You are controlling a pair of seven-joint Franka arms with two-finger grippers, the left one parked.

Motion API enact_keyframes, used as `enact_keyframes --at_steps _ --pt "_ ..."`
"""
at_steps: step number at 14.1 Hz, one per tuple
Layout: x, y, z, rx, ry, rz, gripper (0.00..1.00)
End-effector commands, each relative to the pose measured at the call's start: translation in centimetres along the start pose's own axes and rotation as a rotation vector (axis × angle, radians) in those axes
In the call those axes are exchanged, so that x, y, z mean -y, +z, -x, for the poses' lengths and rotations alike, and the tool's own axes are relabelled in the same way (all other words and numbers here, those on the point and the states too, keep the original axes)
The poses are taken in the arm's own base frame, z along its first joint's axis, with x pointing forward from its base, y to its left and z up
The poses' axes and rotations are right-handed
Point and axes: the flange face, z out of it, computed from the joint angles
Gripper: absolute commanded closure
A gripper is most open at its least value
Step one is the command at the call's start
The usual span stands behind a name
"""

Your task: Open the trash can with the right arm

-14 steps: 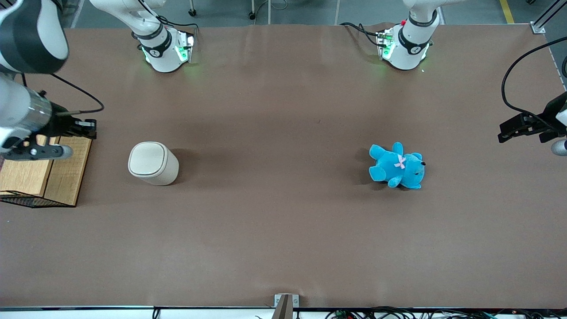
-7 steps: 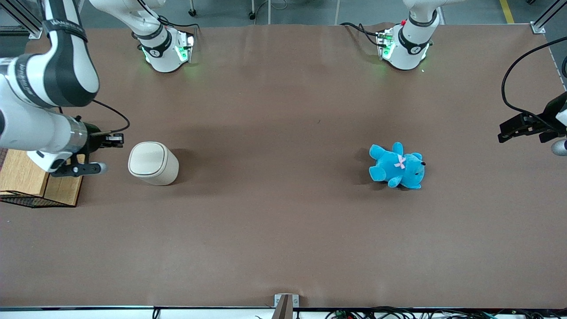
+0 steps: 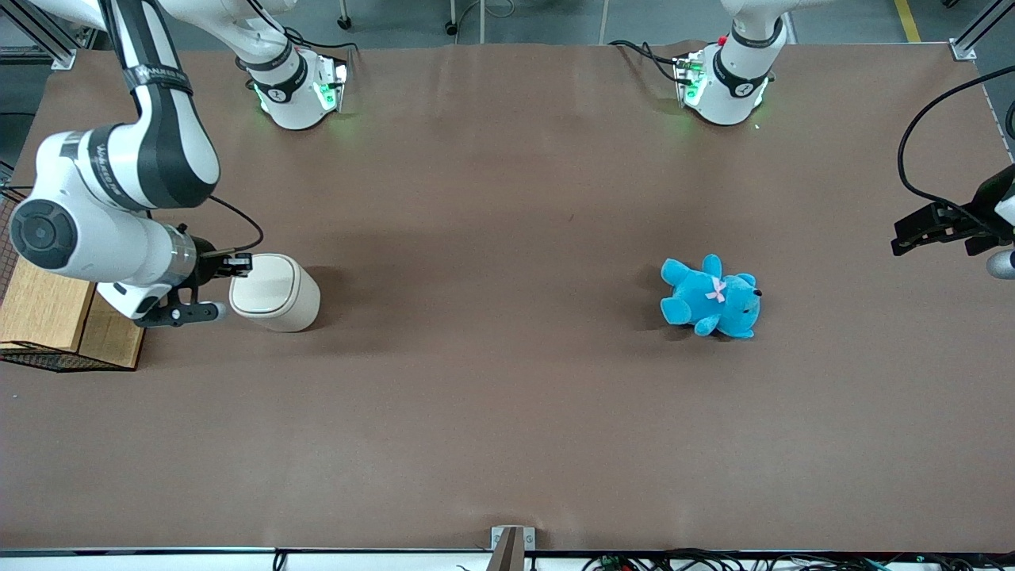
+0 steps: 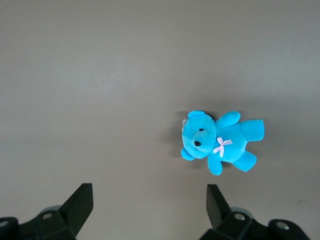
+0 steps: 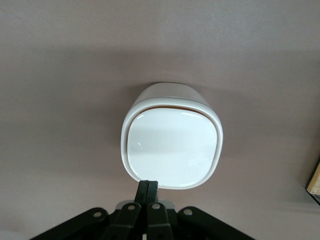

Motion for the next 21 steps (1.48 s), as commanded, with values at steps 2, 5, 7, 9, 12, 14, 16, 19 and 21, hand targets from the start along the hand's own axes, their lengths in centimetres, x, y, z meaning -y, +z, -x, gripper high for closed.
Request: enact_keyframes --at_steps 2,5,7,9,12,14,16,19,21 --pt "0.9 1.9 -0.7 0.022 0.006 -0.005 1.0" --pt "1.2 3.8 -1.3 0.054 0.002 -0.002 1.0" --pt "1.2 4.3 -1.4 0.062 0.001 -0.001 1.0" --pt "1.3 5.0 -1.7 0.073 0.001 -0.001 1.0" --pt "1.7 6.7 -2.2 0.101 -0.005 0.003 1.0" --pt "1.9 7.5 -2.3 0.116 -0.008 0.005 1.0" --pt "1.9 7.9 -2.4 0.124 -0.008 0.005 1.0" --pt "1.8 8.3 -2.5 0.128 -0.006 0.005 1.0" --pt "1.7 9.0 -2.9 0.124 -0.007 0.005 1.0"
